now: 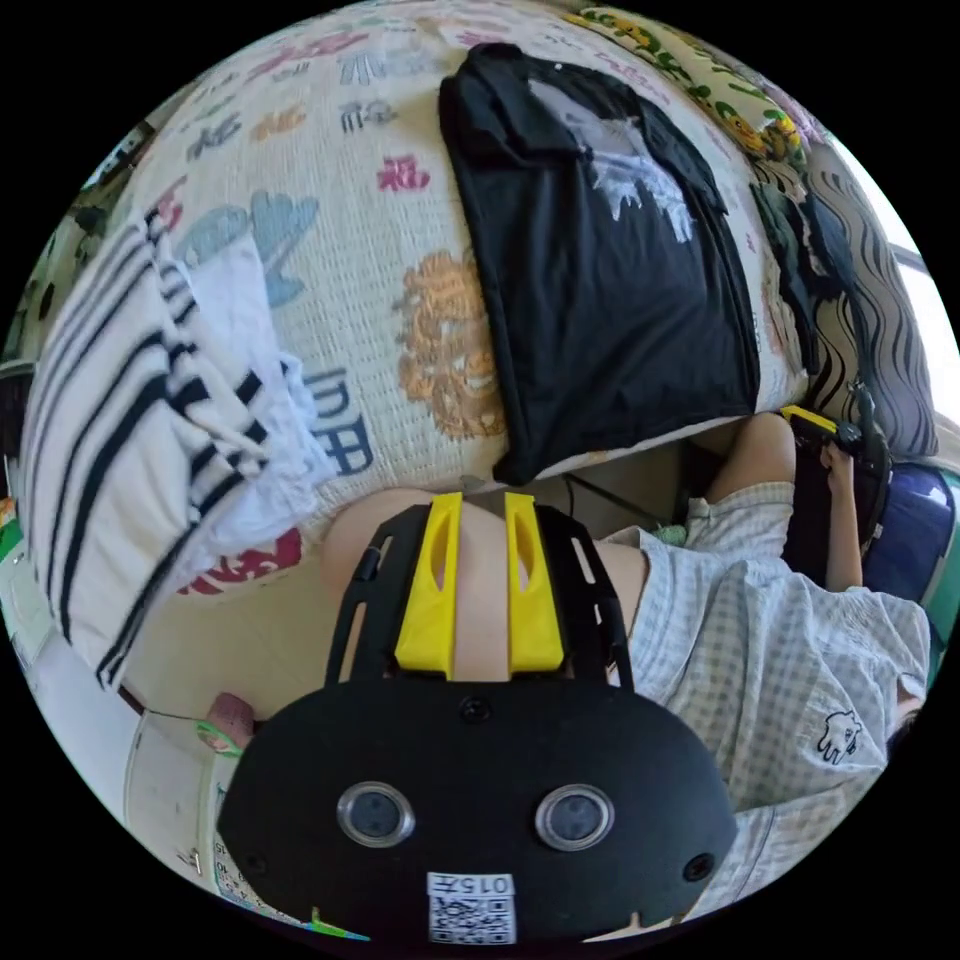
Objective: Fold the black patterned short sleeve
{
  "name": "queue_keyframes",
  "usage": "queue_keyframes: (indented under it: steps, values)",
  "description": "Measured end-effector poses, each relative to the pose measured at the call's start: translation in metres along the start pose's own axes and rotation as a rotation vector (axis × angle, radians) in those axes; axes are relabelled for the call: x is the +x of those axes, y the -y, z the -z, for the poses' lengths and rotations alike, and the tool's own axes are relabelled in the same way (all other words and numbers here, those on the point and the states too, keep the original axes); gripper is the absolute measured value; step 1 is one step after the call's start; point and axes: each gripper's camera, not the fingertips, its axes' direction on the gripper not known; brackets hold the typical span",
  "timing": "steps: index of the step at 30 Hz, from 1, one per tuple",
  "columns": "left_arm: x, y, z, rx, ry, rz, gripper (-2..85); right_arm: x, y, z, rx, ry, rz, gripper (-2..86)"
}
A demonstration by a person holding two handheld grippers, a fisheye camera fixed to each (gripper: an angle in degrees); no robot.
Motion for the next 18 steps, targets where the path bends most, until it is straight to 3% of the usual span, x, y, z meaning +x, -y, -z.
queue_keyframes:
  steps: [3,8,11,18]
  values:
    - [0.021,0.027,0.033,0.154,0.022,-0.051,7.3,0.009,0.018,0.041,0.187,0.029,0.042,0.4]
    - [0.1,0.15,0.063,0.448,-0.176,-0.244,7.6,0.001,0.112,0.089,0.413,-0.074,0.19,1.1]
    - [0.136,0.233,0.048,0.516,-0.209,-0.247,7.8,0.002,0.173,0.091,0.37,-0.157,0.248,2.6]
    - [0.163,0.36,-0.016,0.446,-0.217,-0.136,8.5,0.02,0.256,0.084,0.295,-0.276,0.352,3.4]
